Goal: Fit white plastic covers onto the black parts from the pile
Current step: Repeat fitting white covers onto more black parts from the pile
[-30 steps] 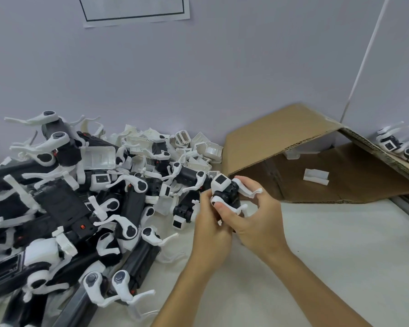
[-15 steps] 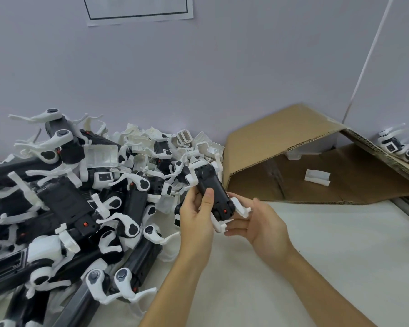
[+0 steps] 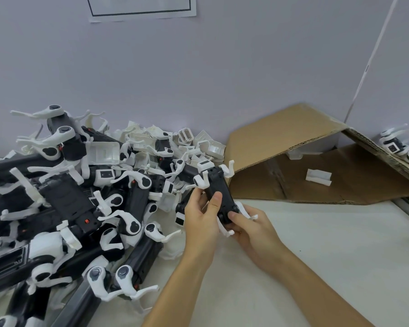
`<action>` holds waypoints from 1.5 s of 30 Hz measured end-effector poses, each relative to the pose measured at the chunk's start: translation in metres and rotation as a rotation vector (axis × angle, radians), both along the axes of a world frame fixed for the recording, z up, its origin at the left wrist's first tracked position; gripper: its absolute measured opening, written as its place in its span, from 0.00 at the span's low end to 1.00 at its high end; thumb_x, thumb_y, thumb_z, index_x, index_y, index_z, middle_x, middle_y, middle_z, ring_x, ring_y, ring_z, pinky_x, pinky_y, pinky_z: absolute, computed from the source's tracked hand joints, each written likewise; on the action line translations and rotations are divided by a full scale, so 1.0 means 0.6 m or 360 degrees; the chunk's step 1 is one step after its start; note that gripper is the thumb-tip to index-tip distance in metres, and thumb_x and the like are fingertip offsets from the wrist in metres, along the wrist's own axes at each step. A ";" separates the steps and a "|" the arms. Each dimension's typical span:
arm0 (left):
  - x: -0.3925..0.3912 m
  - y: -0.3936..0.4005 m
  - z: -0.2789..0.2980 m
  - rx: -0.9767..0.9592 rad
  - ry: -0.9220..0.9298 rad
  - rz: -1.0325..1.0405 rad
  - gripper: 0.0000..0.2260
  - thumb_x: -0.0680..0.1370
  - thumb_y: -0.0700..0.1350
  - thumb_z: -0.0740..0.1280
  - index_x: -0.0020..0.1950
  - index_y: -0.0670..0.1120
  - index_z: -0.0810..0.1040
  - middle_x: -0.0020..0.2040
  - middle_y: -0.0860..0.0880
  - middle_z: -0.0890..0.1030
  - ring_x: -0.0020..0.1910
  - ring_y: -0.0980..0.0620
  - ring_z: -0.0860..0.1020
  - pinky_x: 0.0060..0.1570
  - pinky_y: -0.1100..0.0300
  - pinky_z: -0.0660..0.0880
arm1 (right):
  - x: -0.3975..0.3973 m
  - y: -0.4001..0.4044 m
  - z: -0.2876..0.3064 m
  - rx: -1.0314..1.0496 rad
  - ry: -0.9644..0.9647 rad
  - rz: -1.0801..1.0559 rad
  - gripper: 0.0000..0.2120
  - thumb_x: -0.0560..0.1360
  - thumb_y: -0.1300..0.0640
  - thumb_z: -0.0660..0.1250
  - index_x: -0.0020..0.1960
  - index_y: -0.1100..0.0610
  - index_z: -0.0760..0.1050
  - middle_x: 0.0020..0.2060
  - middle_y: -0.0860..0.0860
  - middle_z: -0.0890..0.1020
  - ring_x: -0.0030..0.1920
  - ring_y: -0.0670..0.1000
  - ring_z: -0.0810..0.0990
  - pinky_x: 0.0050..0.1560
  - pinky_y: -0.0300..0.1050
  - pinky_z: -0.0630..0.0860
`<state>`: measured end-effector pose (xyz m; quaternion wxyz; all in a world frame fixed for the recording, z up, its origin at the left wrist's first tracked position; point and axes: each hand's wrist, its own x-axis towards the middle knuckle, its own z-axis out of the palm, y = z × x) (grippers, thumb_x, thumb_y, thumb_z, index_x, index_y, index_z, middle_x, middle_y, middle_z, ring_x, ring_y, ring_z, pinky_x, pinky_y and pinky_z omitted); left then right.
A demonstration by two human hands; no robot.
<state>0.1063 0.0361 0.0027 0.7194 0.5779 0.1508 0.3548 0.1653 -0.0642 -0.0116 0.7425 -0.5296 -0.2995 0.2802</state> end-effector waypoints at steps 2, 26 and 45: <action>0.000 0.001 0.000 -0.0032 0.0007 -0.0003 0.09 0.82 0.39 0.65 0.53 0.52 0.80 0.48 0.48 0.85 0.53 0.45 0.83 0.56 0.45 0.80 | -0.002 0.000 0.002 0.0024 -0.0010 0.0010 0.22 0.81 0.67 0.57 0.39 0.51 0.83 0.32 0.47 0.82 0.37 0.46 0.81 0.41 0.39 0.78; 0.003 0.001 -0.005 -0.0035 0.0061 0.0012 0.10 0.82 0.38 0.64 0.57 0.52 0.79 0.50 0.50 0.86 0.54 0.47 0.83 0.59 0.46 0.79 | -0.001 0.008 -0.005 -0.0013 -0.0025 -0.0078 0.12 0.72 0.61 0.60 0.40 0.52 0.82 0.37 0.53 0.83 0.39 0.49 0.81 0.40 0.39 0.77; 0.003 0.005 -0.006 0.0005 0.0035 -0.0005 0.08 0.82 0.40 0.65 0.59 0.50 0.78 0.50 0.50 0.86 0.53 0.48 0.84 0.53 0.53 0.80 | 0.000 0.009 -0.007 0.0010 0.0034 -0.0091 0.11 0.74 0.57 0.62 0.48 0.55 0.84 0.43 0.57 0.84 0.45 0.52 0.82 0.46 0.45 0.77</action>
